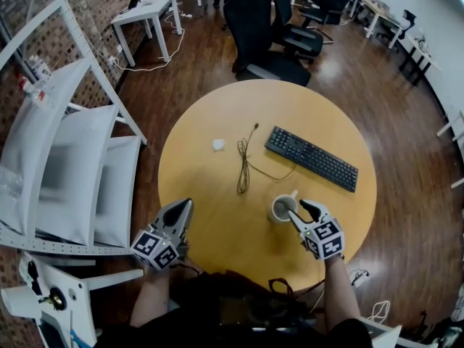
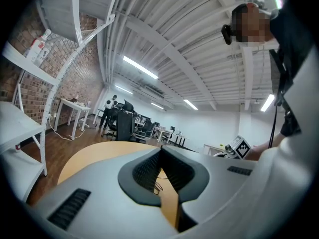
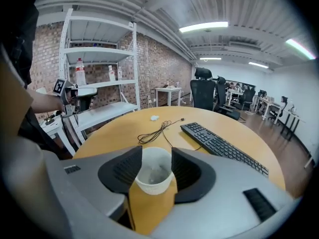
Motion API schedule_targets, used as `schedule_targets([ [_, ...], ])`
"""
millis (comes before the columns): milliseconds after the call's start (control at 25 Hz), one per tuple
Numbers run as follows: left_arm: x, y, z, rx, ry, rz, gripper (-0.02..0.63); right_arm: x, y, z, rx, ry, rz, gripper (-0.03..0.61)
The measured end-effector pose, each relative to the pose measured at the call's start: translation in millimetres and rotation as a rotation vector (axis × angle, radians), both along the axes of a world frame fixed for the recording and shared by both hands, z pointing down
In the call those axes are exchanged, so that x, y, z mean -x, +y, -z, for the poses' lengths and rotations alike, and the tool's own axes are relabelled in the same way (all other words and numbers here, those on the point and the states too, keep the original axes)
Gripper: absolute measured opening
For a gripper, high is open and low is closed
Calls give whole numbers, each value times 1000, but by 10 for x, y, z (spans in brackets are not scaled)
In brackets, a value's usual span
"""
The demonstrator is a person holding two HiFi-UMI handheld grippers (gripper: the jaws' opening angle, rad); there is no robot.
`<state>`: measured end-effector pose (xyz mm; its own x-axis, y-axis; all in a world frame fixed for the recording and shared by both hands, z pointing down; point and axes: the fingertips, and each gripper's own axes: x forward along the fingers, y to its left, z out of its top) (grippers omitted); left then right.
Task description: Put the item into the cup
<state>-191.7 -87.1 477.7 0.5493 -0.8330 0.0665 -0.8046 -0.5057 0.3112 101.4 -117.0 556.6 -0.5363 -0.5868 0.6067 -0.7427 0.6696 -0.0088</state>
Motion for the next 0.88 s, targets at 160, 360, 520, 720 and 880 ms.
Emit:
schedule_targets([
  [160,-68,-30,78,-20,-3,-20,3,-52,-31,285,-53,-107,-43,189],
  [360,-149,-88,162,-47,-9,-44,3,-389,7,633,-168,-285,-178,177],
  [520,-221,-155,284,-79,-6,-71,3,-707,111,929,-286,-307,-280,132],
  [720,-314,-260,425,-112,-18,-108,3,-1126,344,1095,-371,-328,-416,81],
  [880,-332,-303,490,-117,-17,-124,3,-1398,608,994,-394,-346,-539,9],
])
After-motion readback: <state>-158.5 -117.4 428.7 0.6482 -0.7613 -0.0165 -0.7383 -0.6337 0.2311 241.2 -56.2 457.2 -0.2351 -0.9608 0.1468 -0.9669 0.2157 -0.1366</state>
